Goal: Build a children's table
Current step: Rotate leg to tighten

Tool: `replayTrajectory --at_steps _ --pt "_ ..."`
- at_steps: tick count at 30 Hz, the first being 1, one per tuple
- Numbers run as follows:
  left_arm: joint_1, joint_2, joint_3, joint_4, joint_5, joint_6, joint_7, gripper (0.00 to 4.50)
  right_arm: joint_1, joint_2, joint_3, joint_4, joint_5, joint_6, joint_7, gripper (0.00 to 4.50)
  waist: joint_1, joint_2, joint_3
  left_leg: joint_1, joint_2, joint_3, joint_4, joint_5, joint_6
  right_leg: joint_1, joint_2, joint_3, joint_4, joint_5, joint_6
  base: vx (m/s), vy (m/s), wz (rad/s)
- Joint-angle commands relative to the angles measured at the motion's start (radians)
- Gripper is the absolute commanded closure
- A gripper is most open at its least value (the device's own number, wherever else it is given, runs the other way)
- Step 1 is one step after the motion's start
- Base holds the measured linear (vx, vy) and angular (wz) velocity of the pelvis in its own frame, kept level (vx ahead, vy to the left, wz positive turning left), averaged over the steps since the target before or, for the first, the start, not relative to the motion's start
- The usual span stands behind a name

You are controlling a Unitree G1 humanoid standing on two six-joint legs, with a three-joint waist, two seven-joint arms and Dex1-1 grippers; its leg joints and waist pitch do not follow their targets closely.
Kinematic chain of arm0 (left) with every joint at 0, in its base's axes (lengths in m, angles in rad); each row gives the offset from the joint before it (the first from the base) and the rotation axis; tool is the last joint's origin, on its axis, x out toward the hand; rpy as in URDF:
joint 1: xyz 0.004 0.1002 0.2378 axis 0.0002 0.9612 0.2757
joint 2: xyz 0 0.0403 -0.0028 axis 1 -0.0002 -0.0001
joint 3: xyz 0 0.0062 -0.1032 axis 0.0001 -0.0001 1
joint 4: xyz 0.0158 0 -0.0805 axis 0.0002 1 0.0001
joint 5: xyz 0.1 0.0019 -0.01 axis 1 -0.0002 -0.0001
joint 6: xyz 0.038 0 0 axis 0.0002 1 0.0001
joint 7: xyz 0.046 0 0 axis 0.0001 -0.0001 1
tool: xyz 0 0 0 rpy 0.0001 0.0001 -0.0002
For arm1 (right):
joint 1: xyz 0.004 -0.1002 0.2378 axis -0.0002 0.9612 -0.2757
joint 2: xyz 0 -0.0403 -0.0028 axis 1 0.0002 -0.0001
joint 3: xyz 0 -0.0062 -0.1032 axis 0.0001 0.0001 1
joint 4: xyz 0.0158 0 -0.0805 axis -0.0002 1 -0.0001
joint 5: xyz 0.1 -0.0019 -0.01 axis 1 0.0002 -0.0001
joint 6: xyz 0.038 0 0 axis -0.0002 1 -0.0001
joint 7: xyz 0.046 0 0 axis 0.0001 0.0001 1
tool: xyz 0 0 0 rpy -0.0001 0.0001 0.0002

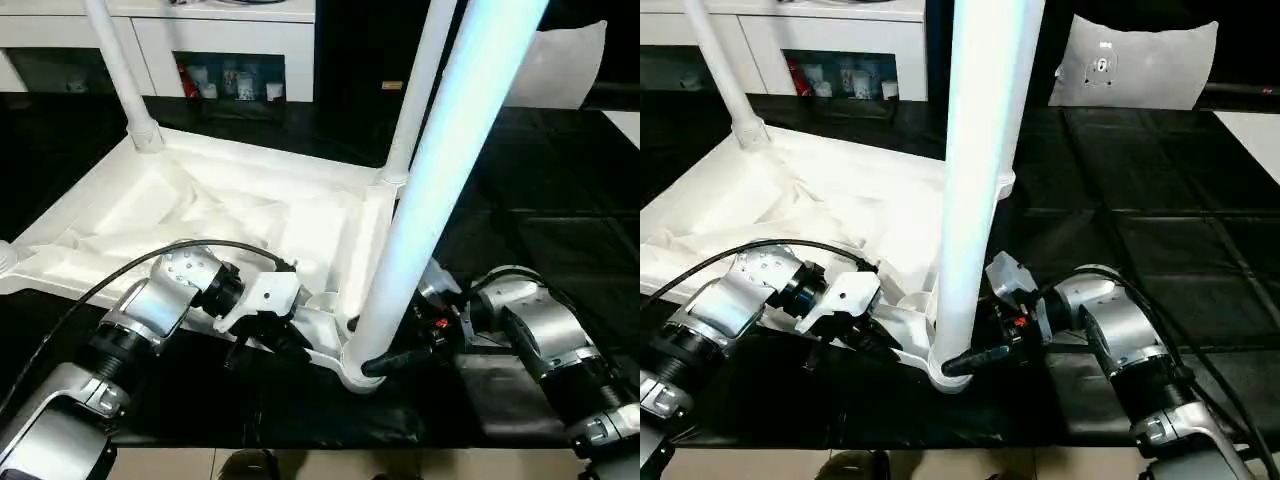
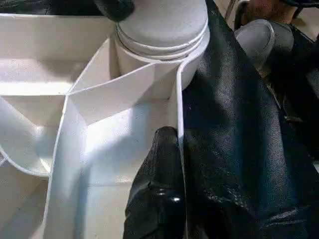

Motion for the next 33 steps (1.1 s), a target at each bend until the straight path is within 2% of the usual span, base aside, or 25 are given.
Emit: replayTrajectory --at_steps 1,3,9,11,13,17,20,21,22,24,25,27,29,30,31,32,33 --pt "-0.006 -0.003 -0.066 -0.007 0.004 -0.015 -0.049 4.50 -0.019 -0.013 0.011 0.007 0.014 0.007 0.013 1.95 -0.004 -0.005 -0.069 0.033 0.064 -0.021 -0.066 -0.143 0.087 0.039 -0.063 0.038 -0.061 0.000 -0.292 0.000 0.000 0.00" --pt "-0.008 0.001 -0.068 -0.008 0.002 -0.014 -0.049 4.50 -0.023 -0.013 0.016 0.014 0.016 0.008 0.013 2.19 -0.003 -0.004 -0.069 0.032 0.063 -0.022 -0.066 -0.145 0.085 0.039 -0.062 0.037 -0.060 -0.003 -0.290 0.000 0.000 0.00" --pt "-0.009 -0.003 -0.053 0.001 0.009 -0.009 -0.049 4.50 -0.024 -0.010 0.026 0.016 0.027 0.020 0.013 2.31 -0.004 -0.003 -0.067 0.033 0.064 -0.022 -0.068 -0.171 0.069 0.038 -0.063 0.038 -0.064 -0.036 -0.285 0.000 0.000 0.00" --pt "0.000 -0.012 -0.032 0.004 0.015 0.018 -0.014 4.50 0.004 -0.006 0.017 -0.020 0.033 0.061 0.011 2.31 -0.005 -0.004 -0.066 0.034 0.064 -0.021 -0.068 -0.169 0.070 0.038 -0.061 0.038 -0.063 -0.024 -0.287 0.000 0.000 0.00" --pt "0.004 -0.013 -0.031 0.002 0.018 0.024 0.001 4.50 0.018 -0.008 0.019 -0.035 0.025 0.070 0.007 2.33 -0.004 -0.003 -0.067 0.034 0.063 -0.022 -0.067 -0.161 0.073 0.038 -0.061 0.038 -0.062 -0.014 -0.288 0.000 0.000 0.00" --pt "0.031 -0.035 -0.002 -0.034 0.002 0.110 0.085 4.50 0.082 0.025 -0.009 -0.115 0.036 0.120 -0.119 2.33 0.000 -0.003 -0.065 0.032 0.065 -0.022 -0.070 -0.165 0.071 0.037 -0.062 0.039 -0.062 -0.018 -0.280 0.000 0.000 0.00" --pt "0.051 -0.062 0.022 -0.062 -0.004 0.209 0.164 4.50 0.117 0.085 -0.041 -0.139 0.020 0.117 -0.269 2.33 -0.004 -0.005 -0.057 0.033 0.064 -0.024 -0.077 -0.229 0.044 0.035 -0.066 0.041 -0.077 -0.143 -0.260 0.000 0.000 0.00" --pt "0.056 -0.069 0.029 -0.071 -0.007 0.236 0.183 4.50 0.125 0.101 -0.047 -0.143 0.015 0.120 -0.306 2.33 -0.013 -0.004 -0.045 0.037 0.063 -0.029 -0.087 -0.312 0.008 0.028 -0.070 0.044 -0.093 -0.294 -0.230 0.000 0.000 0.00" --pt "0.062 -0.088 0.041 -0.076 -0.012 0.266 0.214 4.50 0.136 0.129 -0.060 -0.146 0.005 0.119 -0.365 2.33 -0.020 -0.006 -0.038 0.041 0.062 -0.035 -0.093 -0.375 -0.022 0.027 -0.074 0.044 -0.104 -0.429 -0.195 0.000 0.000 0.00" --pt "0.069 -0.117 0.056 -0.084 -0.015 0.305 0.260 4.50 0.156 0.172 -0.076 -0.161 -0.003 0.137 -0.450 2.34 -0.030 -0.006 -0.036 0.047 0.063 -0.044 -0.098 -0.426 -0.053 0.022 -0.079 0.047 -0.114 -0.536 -0.154 0.000 0.000 0.00" --pt "0.070 -0.128 0.059 -0.082 -0.009 0.314 0.282 4.50 0.165 0.187 -0.080 -0.168 -0.010 0.140 -0.480 2.34 -0.035 -0.006 -0.035 0.048 0.063 -0.047 -0.099 -0.438 -0.058 0.021 -0.079 0.048 -0.118 -0.553 -0.144 0.000 0.000 0.00" --pt "0.068 -0.159 0.066 -0.071 0.006 0.339 0.341 4.50 0.188 0.228 -0.081 -0.189 -0.036 0.147 -0.560 2.34 -0.052 -0.004 -0.036 0.042 0.062 -0.053 -0.109 -0.453 -0.071 0.025 -0.072 0.043 -0.117 -0.535 -0.125 0.000 0.000 0.00" --pt "0.061 -0.178 0.070 -0.059 0.015 0.351 0.376 4.50 0.196 0.251 -0.081 -0.193 -0.052 0.152 -0.606 2.35 -0.061 -0.007 -0.039 0.046 0.059 -0.052 -0.110 -0.460 -0.066 0.026 -0.071 0.042 -0.121 -0.513 -0.123 0.000 0.000 0.00" --pt "0.046 -0.214 0.081 -0.038 0.032 0.378 0.446 4.50 0.200 0.296 -0.088 -0.184 -0.079 0.155 -0.697 2.39 -0.063 -0.007 -0.039 0.051 0.059 -0.048 -0.109 -0.452 -0.060 0.020 -0.071 0.045 -0.124 -0.491 -0.129 0.000 0.000 0.00" --pt "0.033 -0.240 0.092 -0.022 0.042 0.394 0.497 4.50 0.197 0.328 -0.094 -0.169 -0.097 0.156 -0.759 2.40 -0.066 -0.006 -0.036 0.051 0.058 -0.047 -0.110 -0.455 -0.062 0.016 -0.069 0.046 -0.126 -0.490 -0.132 0.000 0.000 0.00" --pt "0.032 -0.242 0.092 -0.021 0.043 0.395 0.500 4.50 0.197 0.330 -0.095 -0.168 -0.098 0.156 -0.763 2.40 -0.069 -0.005 -0.032 0.055 0.057 -0.047 -0.111 -0.476 -0.066 0.011 -0.069 0.046 -0.131 -0.514 -0.132 0.000 0.000 0.00" --pt "0.025 -0.258 0.097 -0.015 0.048 0.409 0.525 4.50 0.192 0.351 -0.099 -0.155 -0.111 0.154 -0.808 2.42 -0.070 -0.007 -0.028 0.070 0.054 -0.052 -0.106 -0.537 -0.074 0.004 -0.073 0.042 -0.144 -0.610 -0.102 0.000 0.000 0.00"
